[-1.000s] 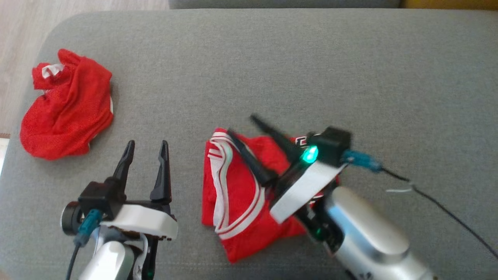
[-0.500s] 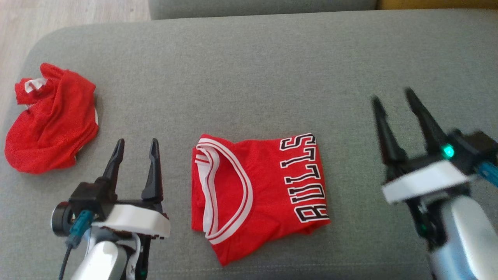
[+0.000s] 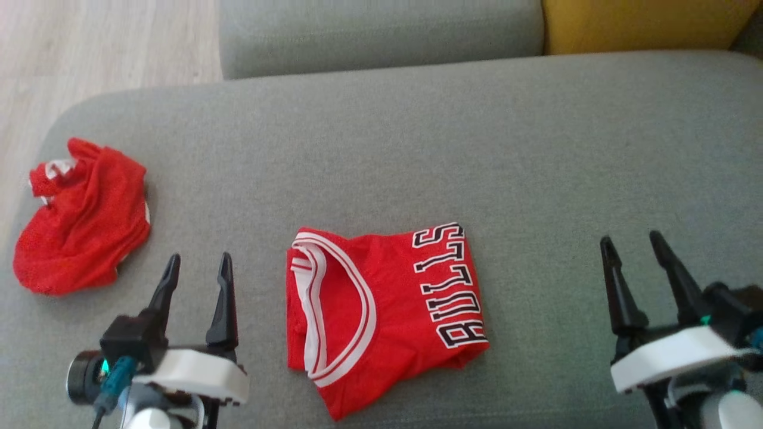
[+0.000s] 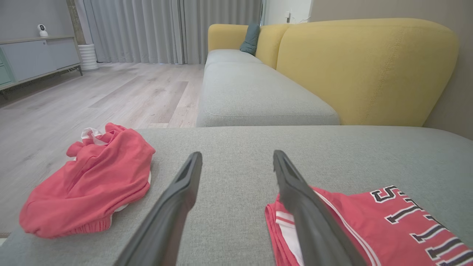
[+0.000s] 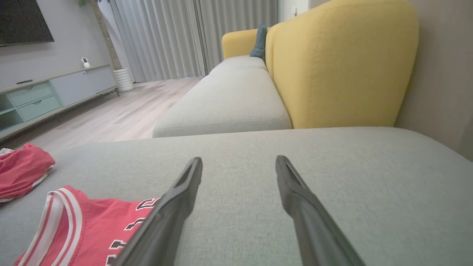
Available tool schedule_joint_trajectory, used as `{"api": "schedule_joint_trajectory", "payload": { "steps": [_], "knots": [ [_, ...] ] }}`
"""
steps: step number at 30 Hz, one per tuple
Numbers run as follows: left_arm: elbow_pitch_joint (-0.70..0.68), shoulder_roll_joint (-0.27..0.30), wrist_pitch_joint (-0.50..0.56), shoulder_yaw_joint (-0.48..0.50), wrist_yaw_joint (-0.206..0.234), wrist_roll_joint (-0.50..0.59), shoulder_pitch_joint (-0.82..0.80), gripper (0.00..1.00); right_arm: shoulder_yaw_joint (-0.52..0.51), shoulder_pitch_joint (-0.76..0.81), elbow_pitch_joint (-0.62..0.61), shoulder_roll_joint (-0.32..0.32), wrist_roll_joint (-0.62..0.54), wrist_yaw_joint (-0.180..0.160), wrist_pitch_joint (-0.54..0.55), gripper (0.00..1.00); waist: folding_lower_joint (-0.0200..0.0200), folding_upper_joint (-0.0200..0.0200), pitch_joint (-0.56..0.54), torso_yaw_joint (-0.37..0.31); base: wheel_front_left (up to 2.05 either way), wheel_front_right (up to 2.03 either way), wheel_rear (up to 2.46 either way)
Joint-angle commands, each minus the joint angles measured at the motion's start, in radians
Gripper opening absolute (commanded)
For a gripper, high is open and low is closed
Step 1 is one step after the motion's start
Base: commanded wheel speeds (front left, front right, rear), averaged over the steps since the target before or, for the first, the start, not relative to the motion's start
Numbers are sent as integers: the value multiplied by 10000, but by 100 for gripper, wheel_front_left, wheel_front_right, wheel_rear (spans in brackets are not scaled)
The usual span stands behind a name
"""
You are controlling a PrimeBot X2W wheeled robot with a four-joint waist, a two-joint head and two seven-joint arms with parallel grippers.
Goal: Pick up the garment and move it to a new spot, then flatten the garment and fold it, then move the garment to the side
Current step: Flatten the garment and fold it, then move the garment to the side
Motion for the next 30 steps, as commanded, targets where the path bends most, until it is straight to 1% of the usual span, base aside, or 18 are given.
{"api": "schedule_joint_trajectory", "payload": {
  "steps": [1,10,20,30],
  "knots": [
    [-384,313,19,380,79,-13,-234,100,126,-72,-444,-45,-88,-9,48,100,0,0,-241,-63,0,0,0],
    [-606,492,208,290,239,57,155,100,-41,446,-769,136,-154,-9,321,100,0,0,-520,-84,0,0,0],
    [-716,610,283,202,371,229,106,100,-80,451,-846,164,-174,-9,430,100,0,0,-526,-36,0,0,0],
    [-753,684,291,190,411,248,38,100,-92,418,-798,172,-208,-9,515,100,0,0,-475,11,0,0,0]
  ]
}}
